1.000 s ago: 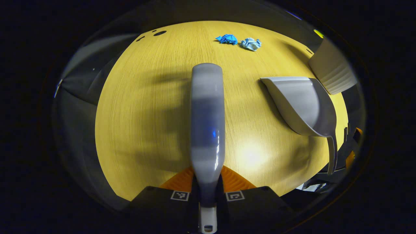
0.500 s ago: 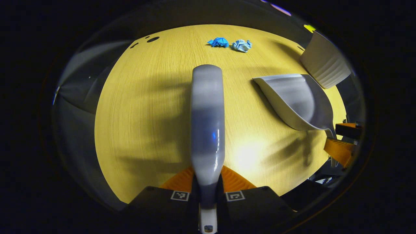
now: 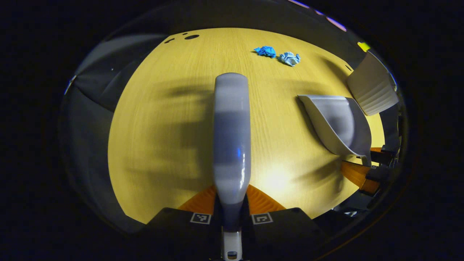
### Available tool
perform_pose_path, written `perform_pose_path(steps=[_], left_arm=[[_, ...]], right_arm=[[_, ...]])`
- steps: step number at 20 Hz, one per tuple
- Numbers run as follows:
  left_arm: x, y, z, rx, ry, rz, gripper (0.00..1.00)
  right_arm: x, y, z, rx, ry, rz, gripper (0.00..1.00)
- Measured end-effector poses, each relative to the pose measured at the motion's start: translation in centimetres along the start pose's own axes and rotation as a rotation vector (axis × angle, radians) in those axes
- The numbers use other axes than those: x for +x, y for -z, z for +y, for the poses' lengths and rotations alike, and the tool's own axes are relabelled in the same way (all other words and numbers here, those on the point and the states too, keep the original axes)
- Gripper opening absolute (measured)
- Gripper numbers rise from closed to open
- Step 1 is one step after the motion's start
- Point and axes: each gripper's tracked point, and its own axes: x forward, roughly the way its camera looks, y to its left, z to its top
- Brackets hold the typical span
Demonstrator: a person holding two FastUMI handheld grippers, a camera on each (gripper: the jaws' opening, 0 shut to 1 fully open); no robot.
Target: Pick up the small broom and dustpan from the desktop, sweep the trash into the dustpan with the broom, and then empty the trash into the garbage bin.
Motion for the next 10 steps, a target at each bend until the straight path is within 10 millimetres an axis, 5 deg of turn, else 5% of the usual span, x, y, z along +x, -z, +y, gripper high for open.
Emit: perform_pose_path(steps=[5, 6, 10], left_arm=[[-2.5, -2.2, 0.4, -0.064, -0.042, -0.04, 0.24], [-3.1, -2.5, 0.4, -0.089, -0.054, -0.05, 0.27], [-4.6, -3.0, 0.2, -0.202, -0.07, -0.071, 0.26]], right_arm=[[0.5, 0.3, -0.5, 0.006, -0.036, 0.001, 0.56], [0.5, 0.6, -1.0, -0.015, -0.04, 0.029, 0.41], [0.1, 1.4, -3.0, -0.103, -0.097, 0.048, 0.37]])
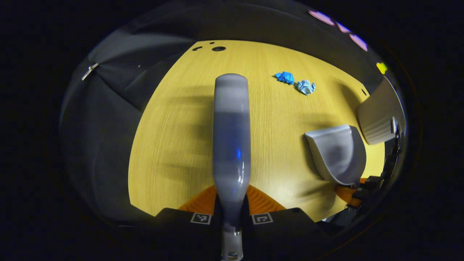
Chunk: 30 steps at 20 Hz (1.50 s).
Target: Pick up the small broom and dustpan from the desktop, sweep the trash into the dustpan with the broom, and then empty the trash into the garbage bin.
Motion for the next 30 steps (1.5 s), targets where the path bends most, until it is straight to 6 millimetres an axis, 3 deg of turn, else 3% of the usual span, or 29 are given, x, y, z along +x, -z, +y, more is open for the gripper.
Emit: perform_pose_path(steps=[4, 8, 12, 18, 21, 26, 28, 30], left_arm=[[1.3, -2.8, -0.4, 0.066, -0.003, -0.004, 0.26], [4.5, -8.1, -1.4, 0.194, 0.02, 0.004, 0.26], [8.1, -13.0, -1.4, 0.377, -0.004, 0.018, 0.24], [11.7, -18.8, -1.8, 0.604, -0.048, 0.045, 0.26], [13.2, -20.8, -3.3, 0.755, -0.07, 0.063, 0.26], [13.7, -23.4, -7.0, 1.014, -0.076, 0.044, 0.26], [13.5, -23.8, -9.0, 1.152, -0.038, 0.018, 0.26], [13.7, -22.5, -10.6, 1.257, 0.027, 0.023, 0.27]], right_arm=[[-0.4, 1.1, -2.0, -0.08, 0.001, -0.001, 0.36], [-1.7, 1.6, -3.4, -0.032, 0.018, -0.013, 0.36], [-3.0, 1.5, -3.6, 0.008, 0.023, -0.02, 0.36], [-3.0, 0.8, -3.8, -0.007, 0.06, -0.028, 0.36], [-3.0, 0.9, -3.9, -0.002, 0.069, -0.029, 0.36], [-2.8, 1.0, -4.3, -0.018, 0.072, -0.033, 0.36], [-2.8, 1.0, -4.4, -0.012, 0.069, -0.034, 0.36], [-3.0, 0.8, -4.3, -0.027, 0.073, -0.039, 0.36]])
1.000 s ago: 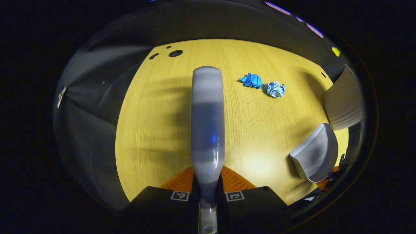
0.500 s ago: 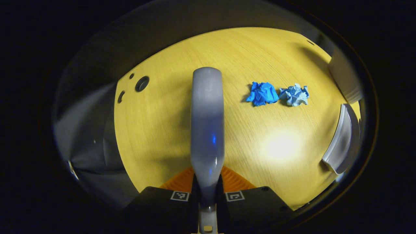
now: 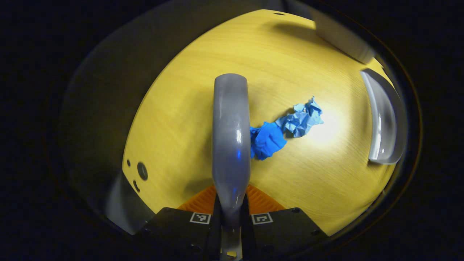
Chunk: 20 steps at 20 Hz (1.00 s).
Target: Pick up the small broom and dustpan from the desktop, sweep the trash into the dustpan with the broom, and then empty the trash into the garbage bin.
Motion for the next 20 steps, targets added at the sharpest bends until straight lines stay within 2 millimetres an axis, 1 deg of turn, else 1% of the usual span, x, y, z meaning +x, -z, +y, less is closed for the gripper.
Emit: perform_pose_path(steps=[1, 2, 4, 5, 6, 7, 8, 10, 11, 12, 14, 16, 17, 18, 19, 20], left_arm=[[-0.1, -0.5, -1.4, 0.029, 0.029, -0.017, 0.28], [-0.2, -1.2, -2.9, 0.045, 0.058, -0.034, 0.26], [-0.2, -2.2, -6.1, 0.075, 0.109, -0.068, 0.26], [-0.7, -2.7, -6.7, 0.103, 0.131, -0.082, 0.27], [-0.5, -2.5, -7.4, 0.136, 0.151, -0.091, 0.27], [-0.9, -2.9, -8.6, 0.174, 0.163, -0.107, 0.27], [-1.3, -2.5, -10.7, 0.186, 0.213, -0.107, 0.27], [-2.4, -2.7, -14.2, 0.167, 0.293, -0.119, 0.27], [-3.1, -2.7, -16.2, 0.161, 0.323, -0.133, 0.29], [-3.8, -2.5, -17.5, 0.158, 0.348, -0.138, 0.27], [-4.9, -2.1, -20.3, 0.122, 0.418, -0.152, 0.27], [-6.8, -1.5, -22.7, 0.097, 0.495, -0.152, 0.27], [-7.4, -1.3, -23.6, 0.093, 0.511, -0.16, 0.27], [-7.8, -1.1, -24.0, 0.075, 0.521, -0.166, 0.27], [-8.0, -1.1, -24.3, 0.034, 0.512, -0.17, 0.29], [-8.1, -1.2, -24.4, -0.026, 0.486, -0.177, 0.27]], right_arm=[[0.2, 0.3, -0.1, -0.01, 0.002, -0.003, 0.36], [0.3, 0.4, -0.2, -0.015, 0.002, -0.004, 0.36], [0.3, 0.4, -0.3, -0.019, 0.0, -0.011, 0.36], [0.4, 0.3, -0.3, -0.027, -0.003, -0.019, 0.36], [0.3, 0.2, -0.4, -0.04, 0.002, -0.038, 0.36], [0.5, 0.0, -0.6, -0.057, 0.01, -0.054, 0.36], [0.6, 0.2, -0.5, -0.075, 0.016, -0.057, 0.36], [0.6, 0.5, -0.8, -0.089, 0.016, -0.063, 0.36], [0.6, 0.6, -0.9, -0.086, 0.015, -0.066, 0.36], [0.6, 0.5, -1.1, -0.083, 0.014, -0.075, 0.36], [1.0, 0.6, -1.1, -0.092, 0.012, -0.09, 0.36], [0.9, 0.5, -1.3, -0.106, 0.022, -0.099, 0.36], [1.0, 0.6, -1.2, -0.11, 0.025, -0.1, 0.36], [0.7, 0.6, -1.2, -0.107, 0.023, -0.111, 0.36], [1.0, 0.5, -1.2, -0.095, 0.02, -0.116, 0.36], [1.0, 0.7, -1.1, -0.081, 0.018, -0.118, 0.36]])
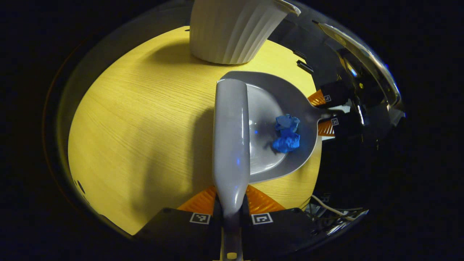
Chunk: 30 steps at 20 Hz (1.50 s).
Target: Pick up the small broom and dustpan from the desktop, sweep the trash into the dustpan with the broom, and then empty the trash into the garbage bin.
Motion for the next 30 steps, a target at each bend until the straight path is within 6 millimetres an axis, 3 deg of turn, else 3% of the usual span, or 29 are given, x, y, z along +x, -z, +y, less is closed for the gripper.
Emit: perform_pose_path(steps=[4, 9, 11, 12, 14, 15, 16, 17, 20, 25, 30], left_arm=[[-1.7, 1.1, -0.2, -0.244, -0.111, -0.111, 0.27], [-0.8, 5.0, -2.7, -0.453, -0.196, -0.244, 0.26], [1.1, 6.9, -4.7, -0.524, -0.203, -0.269, 0.27], [2.6, 7.6, -5.5, -0.55, -0.205, -0.269, 0.29], [4.9, 9.2, -6.1, -0.581, -0.208, -0.265, 0.27], [6.0, 10.1, -6.4, -0.593, -0.21, -0.261, 0.27], [7.0, 10.6, -6.7, -0.605, -0.215, -0.259, 0.27], [7.0, 11.7, -7.0, -0.616, -0.217, -0.257, 0.27], [7.1, 11.8, -7.2, -0.636, -0.22, -0.256, 0.27], [7.4, 12.2, -7.2, -0.642, -0.226, -0.253, 0.27], [8.4, 12.8, -7.7, -0.673, -0.212, -0.238, 0.27]], right_arm=[[-0.1, 0.3, -0.3, 0.013, 0.0, 0.003, 0.36], [-0.3, 0.0, -0.4, 0.049, -0.009, 0.013, 0.36], [-0.6, -0.2, -0.4, 0.066, -0.002, 0.006, 0.36], [-0.9, -0.3, -0.4, 0.08, 0.01, -0.006, 0.29], [-1.3, -0.6, -0.3, 0.122, 0.031, -0.03, 0.29], [-1.6, -0.7, -0.2, 0.15, 0.041, -0.041, 0.36], [-1.9, -1.0, -0.3, 0.176, 0.052, -0.053, 0.36], [-2.4, -1.2, -0.3, 0.199, 0.064, -0.065, 0.36], [-3.5, -0.6, -0.6, 0.26, 0.098, -0.08, 0.36], [-7.2, -0.4, -1.7, 0.359, 0.126, -0.072, 0.36], [-10.5, -2.5, -4.9, 0.329, 0.22, -0.089, 0.36]])
